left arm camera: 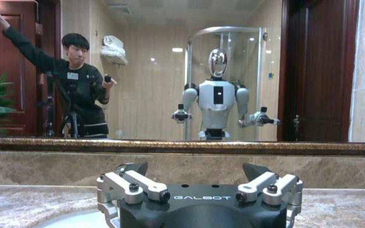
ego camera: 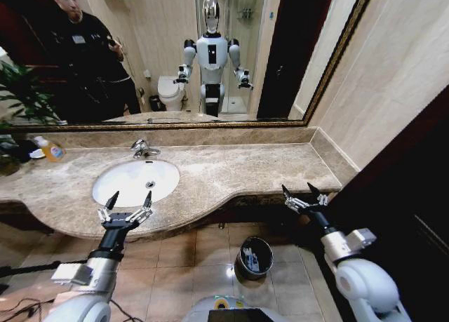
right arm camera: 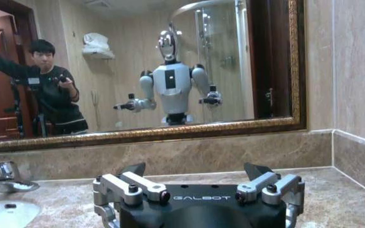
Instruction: Pick up the trash from the sink and place it in the trash bin.
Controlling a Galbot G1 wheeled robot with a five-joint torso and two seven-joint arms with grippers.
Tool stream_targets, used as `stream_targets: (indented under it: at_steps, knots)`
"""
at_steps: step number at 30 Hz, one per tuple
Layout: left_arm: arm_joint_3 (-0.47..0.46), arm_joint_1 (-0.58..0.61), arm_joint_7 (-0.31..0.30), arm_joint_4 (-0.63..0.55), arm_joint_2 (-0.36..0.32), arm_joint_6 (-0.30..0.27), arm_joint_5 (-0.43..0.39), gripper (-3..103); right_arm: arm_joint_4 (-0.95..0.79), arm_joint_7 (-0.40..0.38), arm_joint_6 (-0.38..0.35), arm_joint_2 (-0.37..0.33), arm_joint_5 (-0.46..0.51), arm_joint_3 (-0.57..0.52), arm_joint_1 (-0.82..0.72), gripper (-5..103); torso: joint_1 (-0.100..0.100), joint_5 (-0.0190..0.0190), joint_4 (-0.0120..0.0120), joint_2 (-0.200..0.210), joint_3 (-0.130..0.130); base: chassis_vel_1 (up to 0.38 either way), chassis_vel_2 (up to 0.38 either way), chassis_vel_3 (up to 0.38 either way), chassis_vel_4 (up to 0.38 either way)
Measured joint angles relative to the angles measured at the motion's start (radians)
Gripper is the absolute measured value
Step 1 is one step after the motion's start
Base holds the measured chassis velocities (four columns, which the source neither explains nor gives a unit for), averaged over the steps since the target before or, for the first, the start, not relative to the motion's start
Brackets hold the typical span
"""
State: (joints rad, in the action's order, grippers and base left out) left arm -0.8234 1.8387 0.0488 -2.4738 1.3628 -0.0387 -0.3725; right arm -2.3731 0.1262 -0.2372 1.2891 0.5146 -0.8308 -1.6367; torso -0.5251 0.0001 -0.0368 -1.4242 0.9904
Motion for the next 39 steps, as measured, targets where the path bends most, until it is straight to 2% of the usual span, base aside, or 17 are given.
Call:
stream_targets:
  at_steps: [6,11,14,22,39]
  knots:
    - [0.0,0.0,0.0,0.0,0.0,0.0,0.0,100,-0.003,-0.037,0.042,0.016,-0.012,0.04,-0.011,100,0.0,-0.0001,0.0,0.0,0.0,0.0,0.0,0.0,0.0]
    - [0.0,0.0,0.0,0.0,0.0,0.0,0.0,100,-0.003,-0.062,0.067,0.036,-0.058,0.083,-0.021,100,0.0,-0.0001,0.0,0.0,0.0,0.0,0.0,0.0,0.0]
    - [0.0,0.0,0.0,0.0,0.0,0.0,0.0,100,-0.006,-0.088,0.073,0.054,-0.1,0.108,-0.026,100,0.0,-0.0001,0.0,0.0,0.0,0.0,0.0,0.0,0.0]
    - [0.0,0.0,0.0,0.0,0.0,0.0,0.0,100,-0.01,-0.098,0.065,0.061,-0.169,0.105,-0.038,100,0.0,-0.0001,0.0,0.0,0.0,0.0,0.0,0.0,0.0]
    - [0.0,0.0,0.0,0.0,0.0,0.0,0.0,100,-0.01,-0.099,0.063,0.059,-0.177,0.103,-0.038,100,0.0,-0.0001,0.0,0.0,0.0,0.0,0.0,0.0,0.0]
